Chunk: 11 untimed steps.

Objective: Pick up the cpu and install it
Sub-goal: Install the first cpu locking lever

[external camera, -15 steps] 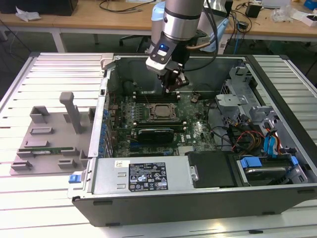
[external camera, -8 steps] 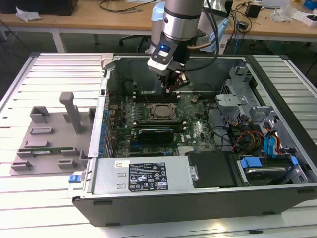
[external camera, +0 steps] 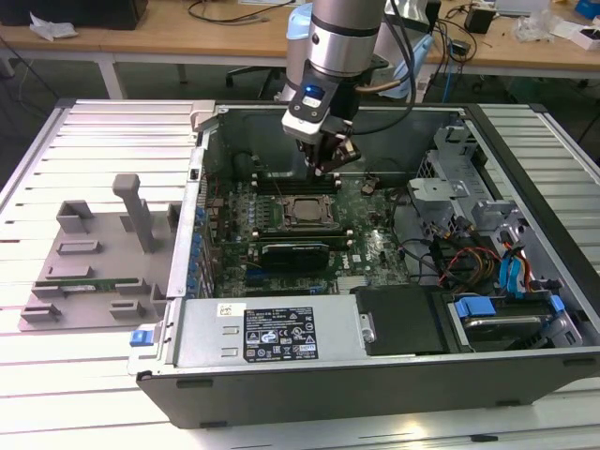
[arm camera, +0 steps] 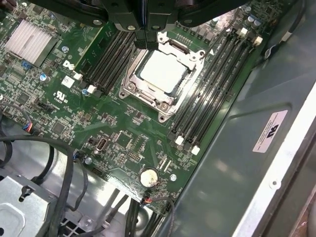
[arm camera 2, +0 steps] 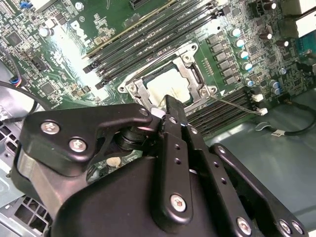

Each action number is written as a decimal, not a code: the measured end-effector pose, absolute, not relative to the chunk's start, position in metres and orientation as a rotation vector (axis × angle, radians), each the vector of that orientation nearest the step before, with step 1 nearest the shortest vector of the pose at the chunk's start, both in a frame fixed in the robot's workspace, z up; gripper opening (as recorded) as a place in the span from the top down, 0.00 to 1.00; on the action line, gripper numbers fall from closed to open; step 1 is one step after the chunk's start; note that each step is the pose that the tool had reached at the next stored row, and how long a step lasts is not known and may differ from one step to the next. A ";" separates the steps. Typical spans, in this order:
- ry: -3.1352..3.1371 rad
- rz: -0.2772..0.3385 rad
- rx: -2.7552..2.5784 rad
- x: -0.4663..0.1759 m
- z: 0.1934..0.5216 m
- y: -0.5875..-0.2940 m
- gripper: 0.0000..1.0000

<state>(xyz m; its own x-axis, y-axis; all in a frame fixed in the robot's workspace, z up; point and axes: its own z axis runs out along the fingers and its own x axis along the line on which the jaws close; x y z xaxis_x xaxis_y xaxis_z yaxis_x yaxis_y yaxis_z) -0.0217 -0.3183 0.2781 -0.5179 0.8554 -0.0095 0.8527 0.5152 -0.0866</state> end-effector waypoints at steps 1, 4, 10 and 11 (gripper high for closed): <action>-2.708 0.125 -1.519 -0.022 0.278 -0.318 0.89; -2.719 0.125 -1.500 -0.022 0.278 -0.318 0.89; -2.741 0.126 -1.462 -0.022 0.278 -0.318 0.89; -2.743 0.126 -1.458 -0.022 0.278 -0.318 0.89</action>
